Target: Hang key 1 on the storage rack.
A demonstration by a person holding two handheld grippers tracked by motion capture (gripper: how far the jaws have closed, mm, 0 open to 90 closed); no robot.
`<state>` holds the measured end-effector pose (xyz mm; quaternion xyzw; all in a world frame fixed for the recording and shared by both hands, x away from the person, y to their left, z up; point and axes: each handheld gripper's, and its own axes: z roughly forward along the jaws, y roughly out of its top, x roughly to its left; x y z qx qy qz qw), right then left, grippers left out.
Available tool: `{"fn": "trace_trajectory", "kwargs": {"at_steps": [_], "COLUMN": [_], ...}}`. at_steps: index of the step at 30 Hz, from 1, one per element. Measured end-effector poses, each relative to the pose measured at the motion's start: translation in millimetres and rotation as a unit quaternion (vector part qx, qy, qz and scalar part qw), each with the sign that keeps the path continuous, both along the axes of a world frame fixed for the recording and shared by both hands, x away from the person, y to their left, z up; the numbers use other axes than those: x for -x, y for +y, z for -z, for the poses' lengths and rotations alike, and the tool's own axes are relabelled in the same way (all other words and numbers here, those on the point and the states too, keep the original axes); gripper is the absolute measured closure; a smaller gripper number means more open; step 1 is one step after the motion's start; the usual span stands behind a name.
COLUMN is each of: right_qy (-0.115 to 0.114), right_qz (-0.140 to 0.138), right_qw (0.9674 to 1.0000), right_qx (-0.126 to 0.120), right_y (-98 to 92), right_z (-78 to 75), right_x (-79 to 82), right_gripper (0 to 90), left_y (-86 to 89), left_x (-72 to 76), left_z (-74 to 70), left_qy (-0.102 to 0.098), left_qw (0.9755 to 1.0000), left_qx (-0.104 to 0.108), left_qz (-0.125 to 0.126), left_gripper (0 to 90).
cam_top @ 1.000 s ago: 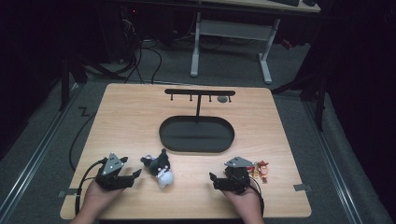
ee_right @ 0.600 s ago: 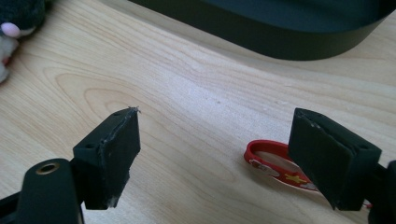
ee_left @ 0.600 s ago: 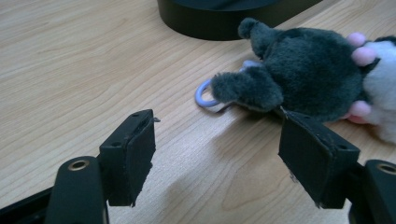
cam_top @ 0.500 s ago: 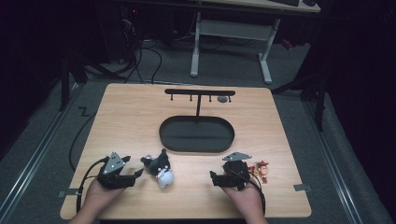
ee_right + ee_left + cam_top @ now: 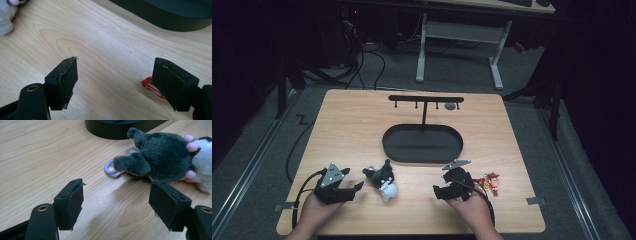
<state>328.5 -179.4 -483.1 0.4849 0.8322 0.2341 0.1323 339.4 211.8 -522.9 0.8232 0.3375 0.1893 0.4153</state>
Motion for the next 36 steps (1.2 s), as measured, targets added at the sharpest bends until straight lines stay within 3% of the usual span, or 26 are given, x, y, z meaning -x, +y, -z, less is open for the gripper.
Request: {"fn": "trace_trajectory", "kwargs": {"at_steps": [17, 22, 25, 36], "right_qy": [0.044, 0.066, 0.075, 0.113], "right_qz": [-0.020, -0.027, -0.026, -0.010], "right_qw": [0.9986, 0.9970, 0.9959, 0.9926], "right_qx": [0.024, 0.031, 0.043, 0.044], "right_y": [5.0, 7.5, 6.8, -6.8], "right_z": [0.0, 1.6, 0.0, -6.8], "right_x": [1.9, 2.8, 3.4, 8.4], "right_gripper": [22.2, 23.1, 24.0, 25.4], "left_y": [-0.3, -0.4, -0.3, 0.2], "left_x": [-0.3, -0.2, 0.7, 0.5], "left_z": [0.8, 0.9, 1.2, 0.7], "left_qy": [0.001, 0.002, 0.003, 0.003], "left_qw": [1.0000, 1.0000, 1.0000, 1.0000], "left_qx": [0.001, 0.001, 0.000, 0.000], "left_qz": [0.001, 0.003, 0.005, 0.009], "left_gripper": [27.9, 27.9, 28.0, 28.0]}}
